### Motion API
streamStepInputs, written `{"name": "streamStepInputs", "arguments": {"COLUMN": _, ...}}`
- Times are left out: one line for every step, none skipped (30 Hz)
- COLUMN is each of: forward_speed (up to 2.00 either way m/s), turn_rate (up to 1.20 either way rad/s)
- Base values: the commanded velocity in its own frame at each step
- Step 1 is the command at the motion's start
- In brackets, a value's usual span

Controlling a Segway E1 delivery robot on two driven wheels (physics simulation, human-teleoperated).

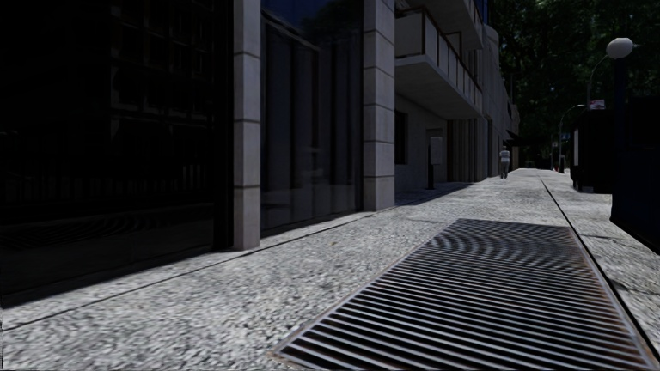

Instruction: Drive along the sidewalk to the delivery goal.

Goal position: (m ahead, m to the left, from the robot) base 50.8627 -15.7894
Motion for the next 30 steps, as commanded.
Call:
{"name": "streamStepInputs", "arguments": {"forward_speed": 1.66, "turn_rate": -0.68}}
{"name": "streamStepInputs", "arguments": {"forward_speed": 1.66, "turn_rate": -0.68}}
{"name": "streamStepInputs", "arguments": {"forward_speed": 1.71, "turn_rate": -0.68}}
{"name": "streamStepInputs", "arguments": {"forward_speed": 1.84, "turn_rate": -0.68}}
{"name": "streamStepInputs", "arguments": {"forward_speed": 2.00, "turn_rate": -0.68}}
{"name": "streamStepInputs", "arguments": {"forward_speed": 2.00, "turn_rate": -0.68}}
{"name": "streamStepInputs", "arguments": {"forward_speed": 2.00, "turn_rate": -0.68}}
{"name": "streamStepInputs", "arguments": {"forward_speed": 2.00, "turn_rate": -0.68}}
{"name": "streamStepInputs", "arguments": {"forward_speed": 2.00, "turn_rate": -0.68}}
{"name": "streamStepInputs", "arguments": {"forward_speed": 2.00, "turn_rate": -0.68}}
{"name": "streamStepInputs", "arguments": {"forward_speed": 2.00, "turn_rate": -0.68}}
{"name": "streamStepInputs", "arguments": {"forward_speed": 2.00, "turn_rate": -0.68}}
{"name": "streamStepInputs", "arguments": {"forward_speed": 2.00, "turn_rate": -0.68}}
{"name": "streamStepInputs", "arguments": {"forward_speed": 2.00, "turn_rate": -0.68}}
{"name": "streamStepInputs", "arguments": {"forward_speed": 2.00, "turn_rate": -0.68}}
{"name": "streamStepInputs", "arguments": {"forward_speed": 2.00, "turn_rate": -0.68}}
{"name": "streamStepInputs", "arguments": {"forward_speed": 2.00, "turn_rate": -0.68}}
{"name": "streamStepInputs", "arguments": {"forward_speed": 2.00, "turn_rate": -0.68}}
{"name": "streamStepInputs", "arguments": {"forward_speed": 2.00, "turn_rate": -0.68}}
{"name": "streamStepInputs", "arguments": {"forward_speed": 2.00, "turn_rate": -0.68}}
{"name": "streamStepInputs", "arguments": {"forward_speed": 2.00, "turn_rate": -0.68}}
{"name": "streamStepInputs", "arguments": {"forward_speed": 2.00, "turn_rate": -0.68}}
{"name": "streamStepInputs", "arguments": {"forward_speed": 2.00, "turn_rate": -0.68}}
{"name": "streamStepInputs", "arguments": {"forward_speed": 2.00, "turn_rate": -0.67}}
{"name": "streamStepInputs", "arguments": {"forward_speed": 2.00, "turn_rate": -0.65}}
{"name": "streamStepInputs", "arguments": {"forward_speed": 2.00, "turn_rate": 0.00}}
{"name": "streamStepInputs", "arguments": {"forward_speed": 2.00, "turn_rate": 0.00}}
{"name": "streamStepInputs", "arguments": {"forward_speed": 2.00, "turn_rate": 0.00}}
{"name": "streamStepInputs", "arguments": {"forward_speed": 2.00, "turn_rate": 0.00}}
{"name": "streamStepInputs", "arguments": {"forward_speed": 2.00, "turn_rate": 0.00}}
